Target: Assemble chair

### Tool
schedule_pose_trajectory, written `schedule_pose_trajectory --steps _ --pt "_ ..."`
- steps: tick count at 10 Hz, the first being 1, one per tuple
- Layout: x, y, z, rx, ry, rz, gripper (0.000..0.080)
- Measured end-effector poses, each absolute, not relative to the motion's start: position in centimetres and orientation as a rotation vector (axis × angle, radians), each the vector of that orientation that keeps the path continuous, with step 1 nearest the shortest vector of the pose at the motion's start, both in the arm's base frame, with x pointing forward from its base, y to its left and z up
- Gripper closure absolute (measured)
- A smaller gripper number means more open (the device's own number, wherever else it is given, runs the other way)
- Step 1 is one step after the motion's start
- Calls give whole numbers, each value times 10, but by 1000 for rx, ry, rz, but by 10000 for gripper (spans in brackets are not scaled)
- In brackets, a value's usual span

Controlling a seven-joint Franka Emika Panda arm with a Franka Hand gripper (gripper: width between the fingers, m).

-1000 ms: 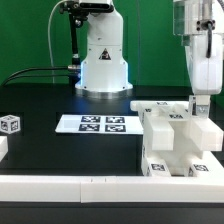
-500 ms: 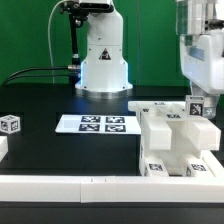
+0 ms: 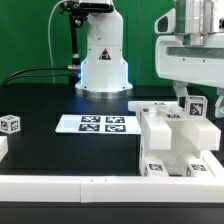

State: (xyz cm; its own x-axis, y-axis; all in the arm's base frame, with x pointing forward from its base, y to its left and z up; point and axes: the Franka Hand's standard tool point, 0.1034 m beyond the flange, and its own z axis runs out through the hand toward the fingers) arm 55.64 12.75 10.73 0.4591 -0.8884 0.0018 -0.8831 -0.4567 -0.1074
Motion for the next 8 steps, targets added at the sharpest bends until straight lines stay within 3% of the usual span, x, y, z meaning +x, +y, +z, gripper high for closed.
schedule_pose_trajectory --steps 3,4,6,7,8 --pt "556 125 111 -2968 870 -158 151" --pt "555 125 110 -2967 877 -156 151" --pt "555 125 110 -2943 948 -154 419" --pt "555 125 109 -2917 1016 -151 419" --pt "555 125 109 -2851 1177 -137 527"
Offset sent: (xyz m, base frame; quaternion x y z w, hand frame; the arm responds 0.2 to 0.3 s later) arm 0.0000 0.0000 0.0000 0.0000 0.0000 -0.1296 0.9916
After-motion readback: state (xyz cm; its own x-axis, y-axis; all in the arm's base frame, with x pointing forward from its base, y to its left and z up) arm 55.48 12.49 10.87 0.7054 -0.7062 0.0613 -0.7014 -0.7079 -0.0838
